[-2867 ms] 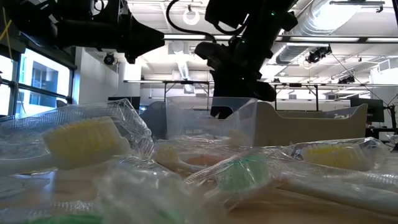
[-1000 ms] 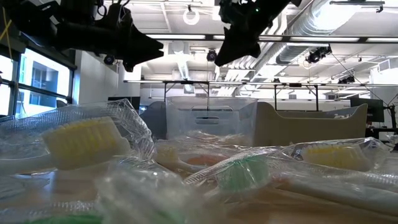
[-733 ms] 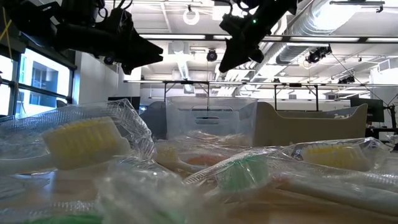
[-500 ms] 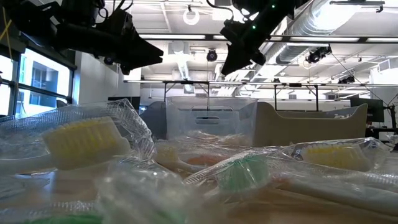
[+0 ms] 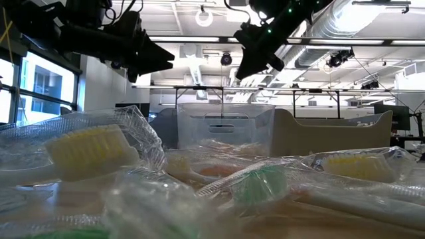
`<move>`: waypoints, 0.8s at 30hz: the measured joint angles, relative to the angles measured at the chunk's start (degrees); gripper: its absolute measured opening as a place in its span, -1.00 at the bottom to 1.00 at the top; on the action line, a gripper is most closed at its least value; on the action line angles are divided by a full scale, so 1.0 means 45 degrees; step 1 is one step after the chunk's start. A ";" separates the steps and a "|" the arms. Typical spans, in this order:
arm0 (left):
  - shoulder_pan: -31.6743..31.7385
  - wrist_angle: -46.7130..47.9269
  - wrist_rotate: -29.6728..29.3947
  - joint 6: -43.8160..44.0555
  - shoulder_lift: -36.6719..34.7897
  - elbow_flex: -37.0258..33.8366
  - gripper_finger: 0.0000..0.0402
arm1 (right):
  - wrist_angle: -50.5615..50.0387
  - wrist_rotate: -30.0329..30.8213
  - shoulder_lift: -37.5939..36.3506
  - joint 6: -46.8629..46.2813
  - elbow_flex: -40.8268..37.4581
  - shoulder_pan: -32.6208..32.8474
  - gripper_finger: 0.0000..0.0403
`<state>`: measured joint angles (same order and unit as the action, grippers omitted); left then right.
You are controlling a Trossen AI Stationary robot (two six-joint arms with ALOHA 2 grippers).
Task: Pick & Place Toothbrushes
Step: Put the blue toothbrush into the gray bin
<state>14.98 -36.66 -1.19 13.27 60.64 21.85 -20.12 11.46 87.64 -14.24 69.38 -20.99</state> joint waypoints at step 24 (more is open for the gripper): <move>0.0000 0.0613 0.0034 0.0358 0.0000 -0.0005 -0.24 | 0.0020 0.0431 0.0002 -0.0615 0.1537 0.1114 -0.97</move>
<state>14.98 -33.90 -1.04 14.88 60.64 21.82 -20.03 13.40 87.65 -17.01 76.30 -15.97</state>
